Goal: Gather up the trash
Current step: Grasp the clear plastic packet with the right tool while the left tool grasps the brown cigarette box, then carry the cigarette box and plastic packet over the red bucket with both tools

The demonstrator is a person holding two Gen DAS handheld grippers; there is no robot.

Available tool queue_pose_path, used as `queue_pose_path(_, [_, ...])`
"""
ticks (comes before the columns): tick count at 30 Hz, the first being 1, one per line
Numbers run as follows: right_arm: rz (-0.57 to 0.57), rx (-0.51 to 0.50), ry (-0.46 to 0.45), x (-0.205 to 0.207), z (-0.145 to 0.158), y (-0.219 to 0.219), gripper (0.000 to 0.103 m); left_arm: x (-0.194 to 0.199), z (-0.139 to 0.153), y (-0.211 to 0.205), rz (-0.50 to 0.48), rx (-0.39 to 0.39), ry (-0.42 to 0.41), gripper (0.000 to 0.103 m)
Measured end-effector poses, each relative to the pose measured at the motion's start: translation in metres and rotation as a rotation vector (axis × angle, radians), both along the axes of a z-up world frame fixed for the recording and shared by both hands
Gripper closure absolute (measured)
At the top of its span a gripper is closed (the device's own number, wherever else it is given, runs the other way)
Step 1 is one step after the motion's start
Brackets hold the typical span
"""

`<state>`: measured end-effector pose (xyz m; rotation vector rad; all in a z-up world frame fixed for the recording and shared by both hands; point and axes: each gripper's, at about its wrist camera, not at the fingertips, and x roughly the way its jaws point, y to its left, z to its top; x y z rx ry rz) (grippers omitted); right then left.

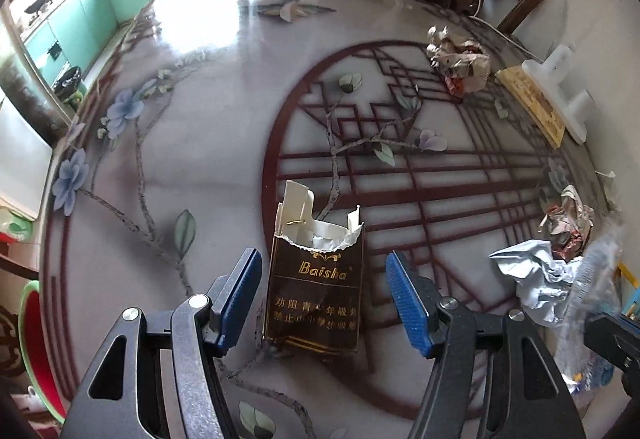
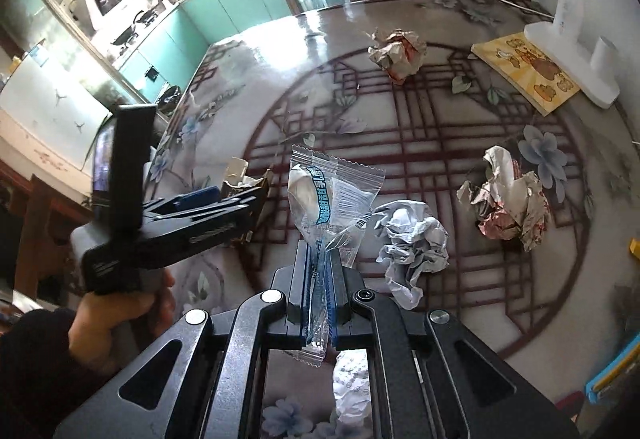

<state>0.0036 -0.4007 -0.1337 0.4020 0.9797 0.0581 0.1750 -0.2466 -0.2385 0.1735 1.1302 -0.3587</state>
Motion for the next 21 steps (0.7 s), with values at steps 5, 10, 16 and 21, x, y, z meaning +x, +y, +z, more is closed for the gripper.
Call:
queue_pose_path(5, [0.014, -0.036, -0.015, 0.001, 0.006, 0.009, 0.097, 0.0, -0.001, 0.005, 0.004, -0.035, 0.011, 0.06])
queue_pose_path(10, [0.039, -0.048, -0.024, 0.002, 0.012, 0.022, 0.097, -0.011, 0.022, 0.022, 0.016, -0.101, 0.005, 0.098])
queue_pose_path(16, [0.054, -0.047, -0.04, 0.001, 0.02, 0.038, 0.097, -0.034, 0.054, 0.051, 0.014, -0.132, -0.065, 0.098])
queue_pose_path(21, [0.031, -0.044, -0.023, -0.008, 0.016, 0.036, 0.097, -0.033, 0.054, 0.058, 0.001, -0.121, -0.052, 0.088])
